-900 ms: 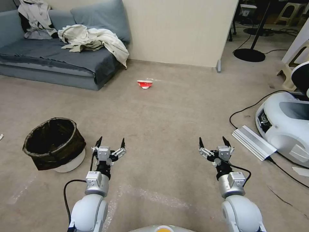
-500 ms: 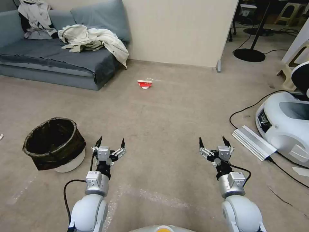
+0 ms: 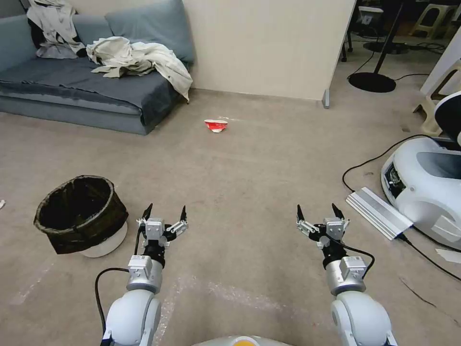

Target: Pick up the trash can from the floor.

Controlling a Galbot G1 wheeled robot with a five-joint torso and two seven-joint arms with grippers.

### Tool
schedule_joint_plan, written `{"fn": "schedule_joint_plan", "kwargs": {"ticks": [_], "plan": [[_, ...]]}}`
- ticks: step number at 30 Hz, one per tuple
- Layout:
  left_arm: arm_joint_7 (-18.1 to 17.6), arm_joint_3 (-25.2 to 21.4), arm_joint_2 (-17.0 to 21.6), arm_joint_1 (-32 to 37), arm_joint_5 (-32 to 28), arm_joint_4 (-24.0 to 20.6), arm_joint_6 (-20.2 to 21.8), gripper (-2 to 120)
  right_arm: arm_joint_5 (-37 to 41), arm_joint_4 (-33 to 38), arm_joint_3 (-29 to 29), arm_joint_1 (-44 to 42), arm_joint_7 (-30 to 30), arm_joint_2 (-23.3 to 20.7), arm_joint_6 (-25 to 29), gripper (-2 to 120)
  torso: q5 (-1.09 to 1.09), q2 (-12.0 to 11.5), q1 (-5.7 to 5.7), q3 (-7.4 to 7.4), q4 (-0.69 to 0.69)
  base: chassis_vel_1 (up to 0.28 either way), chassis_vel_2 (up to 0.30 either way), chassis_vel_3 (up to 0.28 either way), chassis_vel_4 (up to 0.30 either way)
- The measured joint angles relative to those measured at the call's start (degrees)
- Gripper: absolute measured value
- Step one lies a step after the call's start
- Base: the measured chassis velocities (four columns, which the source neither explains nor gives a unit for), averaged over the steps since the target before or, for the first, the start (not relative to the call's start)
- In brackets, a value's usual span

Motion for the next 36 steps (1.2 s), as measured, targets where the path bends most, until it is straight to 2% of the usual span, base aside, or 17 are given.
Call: {"fn": "schedule_joint_plan", "kwargs": {"ticks": [5, 7, 8, 10, 11, 16, 17, 19, 20, 21, 22, 23, 26, 28, 29, 30, 36], "plan": [[-0.18, -0.67, -0.41, 2.39, -1.09, -4.65, 1.28, 100, 0.56, 4.93, 0.02, -1.5, 0.74, 0.52, -1.86, 100, -0.01, 0.0, 0.0, 0.0, 0.01, 0.0, 0.0, 0.0, 0.0], [-0.31, -1.02, -0.58, 3.63, -1.6, -7.15, 1.86, 100, 1.07, 9.13, 0.06, -2.82, 1.46, 1.0, -3.5, 100, 0.03, 0.0, 0.0, -0.01, 0.02, 0.0, 0.0, 0.0, 0.0], [-0.33, -1.09, -0.63, 4.03, -1.81, -7.82, 2.06, 100, 1.31, 11.2, 0.1, -3.47, 1.81, 1.24, -4.31, 100, -0.04, 0.0, 0.0, 0.0, -0.01, 0.0, 0.0, 0.0, 0.0], [-0.38, -1.23, -0.71, 4.5, -2.1, -8.82, 2.26, 100, 1.52, 12.84, 0.14, -3.98, 2.11, 1.41, -4.98, 100, -0.04, 0.0, 0.0, 0.0, 0.0, 0.0, 0.0, 0.0, 0.0], [-0.48, -1.44, -0.81, 5.18, -2.5, -10.31, 2.54, 100, 1.79, 15.12, 0.16, -4.67, 2.49, 1.69, -5.84, 100, 0.04, 0.0, 0.0, 0.0, -0.01, 0.0, 0.0, 0.0, 0.0], [-0.69, -1.84, -1.09, 6.85, -3.45, -13.46, 3.31, 100, 1.99, 17.3, 0.2, -5.2, 2.72, 1.83, -6.5, 100, -0.04, 0.0, -0.01, 0.0, 0.02, 0.0, 0.0, 0.0, 0.0], [-0.81, -2.11, -1.2, 7.6, -3.88, -14.95, 3.63, 100, 2.13, 18.1, 0.19, -5.56, 2.82, 1.96, -7.01, 100, 0.08, 0.0, 0.0, 0.0, 0.02, 0.0, 0.0, 0.0, 0.0], [-0.92, -2.27, -1.32, 8.23, -4.26, -16.24, 3.96, 100, 2.27, 19.23, 0.19, -5.88, 2.97, 2.06, -7.5, 100, 0.07, 0.0, 0.0, 0.0, 0.01, 0.0, 0.0, 0.0, 0.0], [-0.95, -2.36, -1.4, 8.69, -4.52, -17.13, 4.19, 100, 2.41, 20.41, 0.19, -6.17, 3.15, 2.17, -7.97, 100, -0.01, 0.0, 0.0, 0.0, 0.02, 0.0, 0.0, 0.0, 0.0], [-1.06, -2.58, -1.54, 9.5, -5.0, -18.7, 4.61, 100, 2.64, 22.12, 0.21, -6.69, 3.4, 2.35, -8.77, 100, -0.04, 0.0, 0.0, 0.0, 0.01, 0.0, 0.0, 0.0, 0.0], [-1.2, -2.88, -1.7, 10.56, -5.58, -20.76, 5.08, 100, 2.97, 24.52, 0.23, -7.49, 3.79, 2.63, -9.99, 100, 0.04, 0.0, 0.0, 0.0, 0.0, 0.0, 0.0, 0.0, 0.0], [-1.3, -2.98, -1.79, 11.32, -5.81, -22.3, 5.22, 100, 3.17, 26.8, 0.27, -8.08, 4.02, 2.79, -10.49, 100, -0.01, 0.01, 0.0, -0.01, 0.0, 0.0, 0.0, 0.0, 0.0], [-1.29, -2.91, -1.68, 11.17, -5.5, -21.93, 5.15, 100, 3.07, 26.91, 0.26, -8.08, 3.93, 2.67, -10.3, 100, 0.0, 0.0, 0.01, 0.01, 0.0, 0.0, 0.0, 0.0, 0.0], [-1.29, -3.11, -1.72, 11.77, -5.66, -23.28, 5.42, 100, 3.2, 28.39, 0.33, -8.73, 4.19, 2.9, -11.18, 100, -0.02, 0.01, 0.0, 0.0, 0.01, 0.0, 0.0, 0.0, 0.0], [-1.35, -3.46, -1.8, 12.76, -6.03, -25.11, 5.9, 100, 3.37, 29.41, 0.49, -9.82, 4.52, 3.24, -12.81, 100, 0.0, 0.0, 0.0, 0.0, -0.02, 0.0, 0.0, 0.0, 0.0], [-1.43, -3.75, -1.89, 13.64, -6.4, -26.8, 6.34, 100, 3.38, 29.52, 0.56, -10.08, 4.58, 3.29, -13.31, 100, 0.02, 0.0, 0.0, 0.0, 0.01, 0.0, 0.0, 0.0, 0.0], [-1.74, -4.54, -2.15, 16.0, -7.41, -27.77, 7.6, 100, 3.35, 29.06, 0.61, -10.13, 4.61, 3.36, -13.53, 100, 0.0, 0.0, 0.0, 0.0, 0.0, 0.0, 0.0, 0.0, 0.0]]}}
